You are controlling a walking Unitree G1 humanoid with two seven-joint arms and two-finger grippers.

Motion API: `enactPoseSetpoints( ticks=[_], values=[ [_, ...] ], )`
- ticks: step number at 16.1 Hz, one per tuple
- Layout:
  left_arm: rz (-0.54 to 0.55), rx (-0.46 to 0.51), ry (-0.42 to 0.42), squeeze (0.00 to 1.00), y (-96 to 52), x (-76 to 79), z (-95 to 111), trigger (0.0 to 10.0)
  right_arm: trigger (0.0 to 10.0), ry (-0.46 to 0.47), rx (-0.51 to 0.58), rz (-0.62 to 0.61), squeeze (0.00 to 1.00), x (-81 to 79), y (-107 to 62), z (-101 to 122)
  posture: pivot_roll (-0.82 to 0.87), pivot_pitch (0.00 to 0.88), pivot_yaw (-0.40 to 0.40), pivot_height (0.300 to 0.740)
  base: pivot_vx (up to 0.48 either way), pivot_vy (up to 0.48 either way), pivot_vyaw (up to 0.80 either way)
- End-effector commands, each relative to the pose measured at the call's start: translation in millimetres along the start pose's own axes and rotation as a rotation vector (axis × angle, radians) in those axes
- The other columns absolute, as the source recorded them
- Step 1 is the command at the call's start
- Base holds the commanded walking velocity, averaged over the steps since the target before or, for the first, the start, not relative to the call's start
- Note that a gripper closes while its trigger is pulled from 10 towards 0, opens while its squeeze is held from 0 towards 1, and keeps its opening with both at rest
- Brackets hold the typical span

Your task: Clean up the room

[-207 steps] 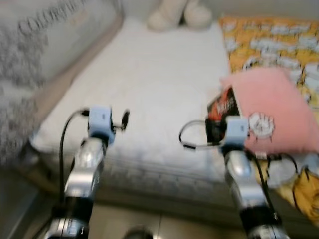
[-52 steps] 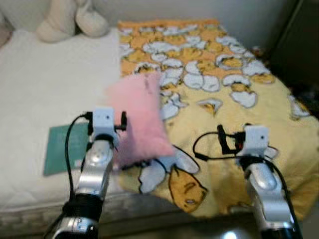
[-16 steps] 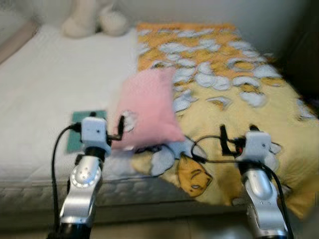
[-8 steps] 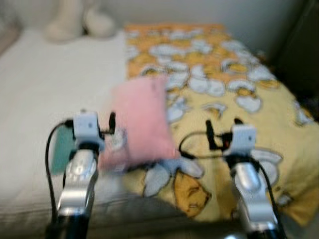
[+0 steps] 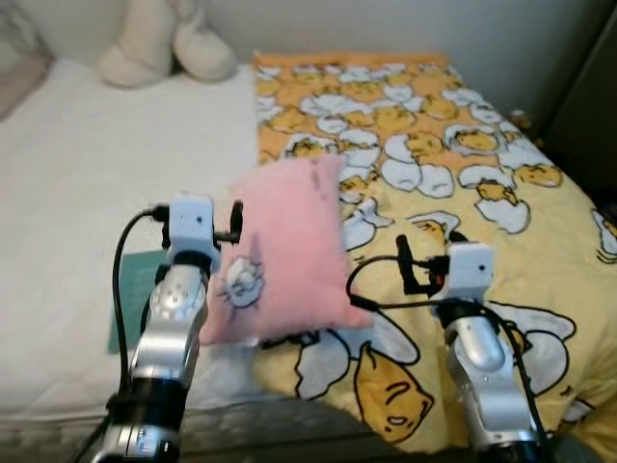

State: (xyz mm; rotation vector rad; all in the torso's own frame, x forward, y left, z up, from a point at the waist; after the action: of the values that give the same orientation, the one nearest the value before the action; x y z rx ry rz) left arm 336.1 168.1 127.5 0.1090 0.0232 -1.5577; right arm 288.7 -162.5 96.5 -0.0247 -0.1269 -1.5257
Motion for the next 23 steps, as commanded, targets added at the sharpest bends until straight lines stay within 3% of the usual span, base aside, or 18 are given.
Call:
enactPoseSetpoints(
  ticks=[1,4,12,15,19,23],
  values=[
    [-0.007,0.0,-0.002,0.0,5.8,-0.1,4,10.0,10.0,0.025,0.004,-0.029,0.13,10.1,5.5,6,-0.05,0.0,0.018,0.74,0.0,0.0,0.0],
    [0.026,-0.025,0.0,0.0,9.6,-12.2,1,10.0,10.0,0.033,-0.001,-0.015,0.13,14.7,10.5,10,-0.06,0.0,0.026,0.74,0.0,0.0,0.0],
    [-0.016,-0.031,0.007,0.0,-2.7,4.6,-8,10.0,10.0,0.023,-0.039,0.054,0.27,9.9,6.7,6,-0.05,0.0,0.008,0.74,0.0,0.0,0.55],
    [-0.011,-0.027,0.019,0.0,-1.7,2.7,-7,10.0,10.0,0.014,-0.057,0.047,0.2,10.8,7.5,4,-0.05,0.0,0.007,0.74,0.0,0.0,0.19],
    [-0.032,-0.025,0.021,0.0,-1.5,5.5,-6,10.0,10.0,0.012,-0.058,0.054,0.2,8.7,6.7,3,-0.05,0.0,0.01,0.74,0.0,0.382,0.0],
    [-0.026,-0.036,0.027,0.0,-0.5,5.1,-8,10.0,10.0,0.015,-0.054,0.059,0.2,7.9,6.0,4,-0.05,0.0,0.013,0.74,0.0,0.0,0.0]
  ],
)
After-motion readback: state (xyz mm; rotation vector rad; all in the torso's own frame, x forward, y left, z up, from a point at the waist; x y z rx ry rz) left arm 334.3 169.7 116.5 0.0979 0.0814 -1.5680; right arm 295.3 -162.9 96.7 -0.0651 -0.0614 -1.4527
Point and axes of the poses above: a point about 5 cm out from each wrist's last joint towards the gripper, its own y axis pointing out of the wrist towards the gripper, its own z axis along the axis of the wrist's last joint, x = y × z, the point moved 1 cm from there along y, pointing out of the wrist towards the gripper, and after that the axes turned 2 degrees about -y, right-handed, at the moved point
